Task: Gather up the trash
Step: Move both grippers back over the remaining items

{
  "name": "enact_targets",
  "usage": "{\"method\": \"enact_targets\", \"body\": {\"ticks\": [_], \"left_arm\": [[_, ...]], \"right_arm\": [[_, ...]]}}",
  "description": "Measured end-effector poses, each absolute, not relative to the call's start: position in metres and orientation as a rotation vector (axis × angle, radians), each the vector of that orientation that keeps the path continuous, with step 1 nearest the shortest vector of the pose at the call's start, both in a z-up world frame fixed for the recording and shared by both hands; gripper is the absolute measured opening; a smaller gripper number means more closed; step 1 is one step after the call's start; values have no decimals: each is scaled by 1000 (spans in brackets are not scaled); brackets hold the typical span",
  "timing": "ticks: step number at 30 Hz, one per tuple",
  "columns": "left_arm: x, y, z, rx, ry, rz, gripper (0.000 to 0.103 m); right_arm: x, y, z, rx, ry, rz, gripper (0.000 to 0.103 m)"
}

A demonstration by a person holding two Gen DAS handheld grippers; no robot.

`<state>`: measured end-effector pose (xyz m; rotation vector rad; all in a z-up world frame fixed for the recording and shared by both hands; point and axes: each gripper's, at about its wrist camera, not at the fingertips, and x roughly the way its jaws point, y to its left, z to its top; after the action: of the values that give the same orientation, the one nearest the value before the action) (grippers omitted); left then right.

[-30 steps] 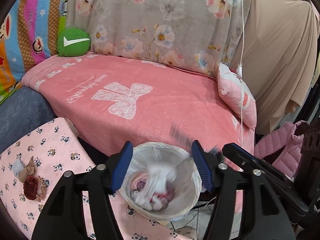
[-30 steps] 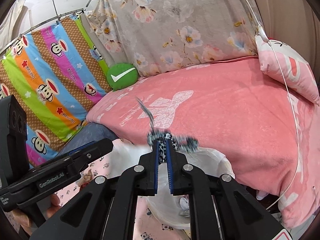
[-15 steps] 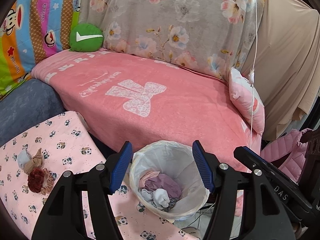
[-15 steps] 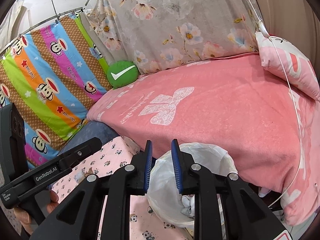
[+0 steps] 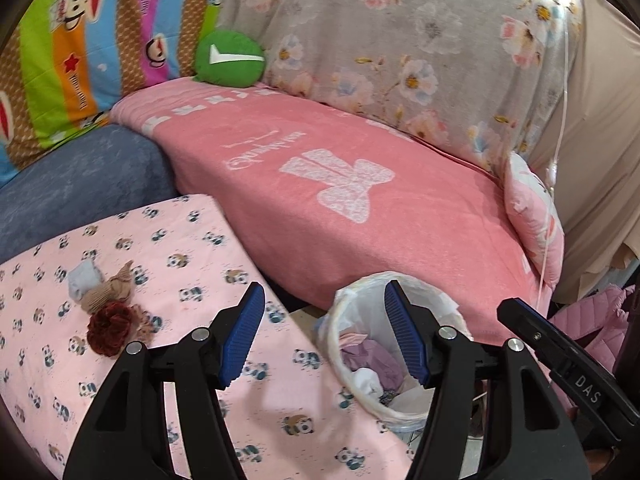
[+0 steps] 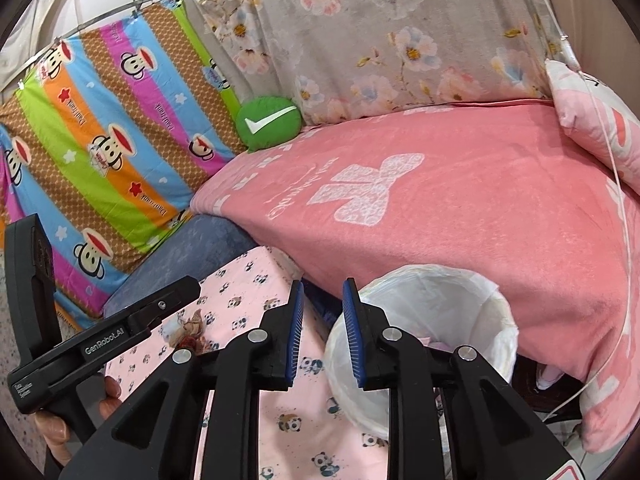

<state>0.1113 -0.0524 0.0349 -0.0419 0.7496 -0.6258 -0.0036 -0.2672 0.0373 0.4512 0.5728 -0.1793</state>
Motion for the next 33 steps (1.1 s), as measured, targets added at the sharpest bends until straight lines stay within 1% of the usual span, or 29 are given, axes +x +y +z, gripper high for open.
{"method": "enact_targets", "body": {"ticks": [12,15,19,24,33], "left_arm": [[142,25,10,-109,796,-467,60],[151,47,0,-120,812,-416,60],[162,74,-14,-139,843,-364,64],[177,109,-31,-165,879,-297,64],[202,140,-64,-156,952,-230,64]], "right_arm": [[43,-193,15,387,670,-64,23],[56,-172,7,374,697,-39,24],[76,-141,-7,356,742,0,25],[99,-111,-24,334,789,34,25],[147,-64,-62,294,881,82,25]]}}
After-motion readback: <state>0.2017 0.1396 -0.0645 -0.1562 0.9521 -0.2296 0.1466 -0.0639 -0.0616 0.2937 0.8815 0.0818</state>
